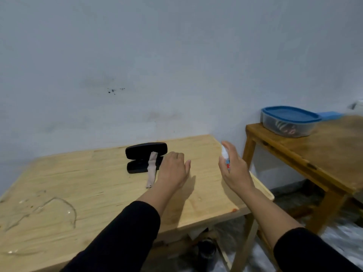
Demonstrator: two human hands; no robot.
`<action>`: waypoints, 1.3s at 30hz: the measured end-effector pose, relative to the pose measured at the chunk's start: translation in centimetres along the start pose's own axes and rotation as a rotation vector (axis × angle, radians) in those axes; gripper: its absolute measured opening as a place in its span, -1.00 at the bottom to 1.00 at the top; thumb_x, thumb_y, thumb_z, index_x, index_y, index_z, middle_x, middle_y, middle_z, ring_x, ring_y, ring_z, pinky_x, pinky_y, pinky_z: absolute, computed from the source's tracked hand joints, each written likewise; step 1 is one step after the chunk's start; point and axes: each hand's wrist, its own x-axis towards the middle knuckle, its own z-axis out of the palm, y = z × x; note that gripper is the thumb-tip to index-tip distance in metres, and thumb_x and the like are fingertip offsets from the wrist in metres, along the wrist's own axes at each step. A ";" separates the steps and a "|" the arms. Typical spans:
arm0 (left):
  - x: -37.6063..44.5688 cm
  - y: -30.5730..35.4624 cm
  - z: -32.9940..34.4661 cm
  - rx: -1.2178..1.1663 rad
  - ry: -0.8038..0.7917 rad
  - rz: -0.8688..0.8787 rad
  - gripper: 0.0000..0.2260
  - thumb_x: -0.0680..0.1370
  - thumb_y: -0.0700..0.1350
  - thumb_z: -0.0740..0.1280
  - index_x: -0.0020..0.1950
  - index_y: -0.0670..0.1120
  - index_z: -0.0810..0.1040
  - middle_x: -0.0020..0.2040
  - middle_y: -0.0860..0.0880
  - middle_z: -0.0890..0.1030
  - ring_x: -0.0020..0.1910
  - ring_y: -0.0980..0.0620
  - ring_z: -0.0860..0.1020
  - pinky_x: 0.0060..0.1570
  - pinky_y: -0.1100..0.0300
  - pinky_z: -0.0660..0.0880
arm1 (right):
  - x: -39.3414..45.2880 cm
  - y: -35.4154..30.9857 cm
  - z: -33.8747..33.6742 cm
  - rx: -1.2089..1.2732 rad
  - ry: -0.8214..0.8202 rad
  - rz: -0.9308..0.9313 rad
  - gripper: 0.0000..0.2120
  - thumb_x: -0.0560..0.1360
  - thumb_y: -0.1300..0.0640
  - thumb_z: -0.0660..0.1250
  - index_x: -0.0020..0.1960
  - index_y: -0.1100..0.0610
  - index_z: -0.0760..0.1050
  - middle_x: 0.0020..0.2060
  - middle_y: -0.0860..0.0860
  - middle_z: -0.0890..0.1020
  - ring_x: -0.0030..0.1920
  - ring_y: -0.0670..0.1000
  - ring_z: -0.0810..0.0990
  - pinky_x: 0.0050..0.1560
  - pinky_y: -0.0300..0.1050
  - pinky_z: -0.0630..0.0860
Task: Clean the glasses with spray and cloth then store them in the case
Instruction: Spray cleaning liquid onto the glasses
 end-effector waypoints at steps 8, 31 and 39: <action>-3.2 -8.5 -7.0 0.061 0.022 -0.173 -0.63 0.62 0.00 0.02 0.19 -0.23 0.45 0.12 -0.21 0.54 0.14 -0.17 0.44 0.18 0.03 0.30 | 1.3 -6.2 5.2 0.110 -0.061 -0.134 -0.59 0.57 0.16 0.15 0.40 0.02 0.22 0.11 0.15 0.55 -0.19 0.05 0.49 -0.15 -0.15 0.34; -26.5 -30.1 -15.1 0.018 -0.046 -0.592 -0.45 0.46 -0.47 0.12 0.33 -0.01 0.43 0.44 -0.06 0.32 0.32 -0.06 0.41 0.28 0.17 0.34 | -2.9 -22.5 21.7 0.310 -0.415 -0.395 -0.58 0.57 0.16 0.15 0.41 0.01 0.20 0.10 0.14 0.53 -0.21 0.04 0.46 -0.16 -0.13 0.32; -26.6 -30.4 -13.1 -0.066 0.131 -0.633 -0.70 0.52 -0.32 0.29 0.21 -0.10 0.57 0.32 -0.09 0.49 0.17 -0.03 0.54 0.15 0.41 0.27 | -3.4 -22.6 23.1 0.291 -0.459 -0.384 -0.58 0.58 0.13 0.14 0.41 -0.02 0.18 0.07 0.20 0.54 -0.23 0.02 0.46 -0.20 -0.14 0.31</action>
